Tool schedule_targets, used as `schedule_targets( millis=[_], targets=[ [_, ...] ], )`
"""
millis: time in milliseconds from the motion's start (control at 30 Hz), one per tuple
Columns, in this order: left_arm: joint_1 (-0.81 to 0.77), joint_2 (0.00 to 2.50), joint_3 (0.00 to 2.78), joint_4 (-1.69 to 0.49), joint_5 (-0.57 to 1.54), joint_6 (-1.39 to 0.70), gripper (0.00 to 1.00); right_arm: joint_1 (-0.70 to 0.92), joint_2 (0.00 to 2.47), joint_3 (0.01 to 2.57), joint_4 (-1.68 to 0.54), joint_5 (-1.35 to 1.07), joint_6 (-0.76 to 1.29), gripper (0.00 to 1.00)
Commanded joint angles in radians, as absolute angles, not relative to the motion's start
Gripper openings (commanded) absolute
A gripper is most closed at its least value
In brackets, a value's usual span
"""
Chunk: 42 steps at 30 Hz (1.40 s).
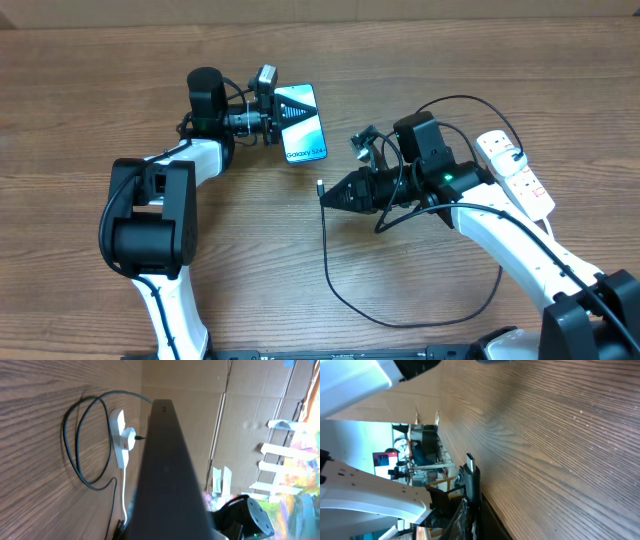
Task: Plug charger to phone and switch on socket
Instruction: 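Grasp the USB-C plug with the right gripper and lift it, then carry the plug toward the phone's bottom port with the right gripper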
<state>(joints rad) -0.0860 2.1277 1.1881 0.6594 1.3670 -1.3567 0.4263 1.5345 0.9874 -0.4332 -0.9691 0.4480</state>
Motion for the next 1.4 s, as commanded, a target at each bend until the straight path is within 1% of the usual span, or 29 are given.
schedule_targets(
  millis=[0, 433, 567, 767, 867, 933, 967, 1000, 1067, 1100, 1133, 1233, 1367],
  targets=[
    [-0.107, 2.125, 1.209, 0.671, 1.415, -1.342, 0.04, 0.432, 1.563, 1.007, -0.421, -0.994, 0.473, 0.04],
    [-0.126, 2.125, 1.209, 0.681, 1.462, -1.369, 0.05, 0.432, 1.583, 1.007, -0.348, -0.977, 0.506, 0.04],
    [-0.126, 2.125, 1.209, 0.693, 1.466, -1.37, 0.05, 0.432, 1.608, 1.007, -0.313, -0.978, 0.558, 0.04],
    [-0.125, 2.125, 1.209, 0.694, 1.467, -1.369, 0.04, 0.431, 1.639, 1.008, -0.235, -1.042, 0.603, 0.04],
    [-0.118, 2.125, 1.209, 0.694, 1.467, -1.368, 0.04, 0.426, 1.639, 1.008, -0.258, -1.03, 0.597, 0.04],
    [-0.111, 2.125, 1.209, 0.697, 1.466, -1.364, 0.04, 0.423, 1.639, 1.008, -0.31, -0.947, 0.593, 0.06],
    [-0.107, 2.125, 1.209, 0.704, 1.465, -1.364, 0.04, 0.423, 1.639, 1.008, -0.337, -0.904, 0.58, 0.22],
    [-0.101, 2.125, 1.209, 0.716, 1.464, -1.364, 0.04, 0.424, 1.639, 1.008, -0.364, -0.855, 0.566, 0.46],
    [-0.084, 2.125, 1.209, 0.735, 1.459, -1.365, 0.04, 0.435, 1.639, 1.008, -0.416, -0.765, 0.53, 0.6],
    [-0.076, 2.125, 1.209, 0.739, 1.456, -1.365, 0.04, 0.446, 1.639, 1.008, -0.424, -0.741, 0.516, 0.69],
    [-0.065, 2.125, 1.209, 0.738, 1.455, -1.365, 0.04, 0.461, 1.639, 1.008, -0.429, -0.706, 0.512, 0.75],
    [-0.034, 2.125, 1.209, 0.737, 1.453, -1.365, 0.05, 0.517, 1.639, 1.008, -0.429, -0.558, 0.521, 0.81],
    [0.015, 2.125, 1.209, 0.737, 1.453, -1.365, 0.04, 0.6, 1.639, 1.008, -0.433, -0.316, 0.536, 0.82]
  ],
)
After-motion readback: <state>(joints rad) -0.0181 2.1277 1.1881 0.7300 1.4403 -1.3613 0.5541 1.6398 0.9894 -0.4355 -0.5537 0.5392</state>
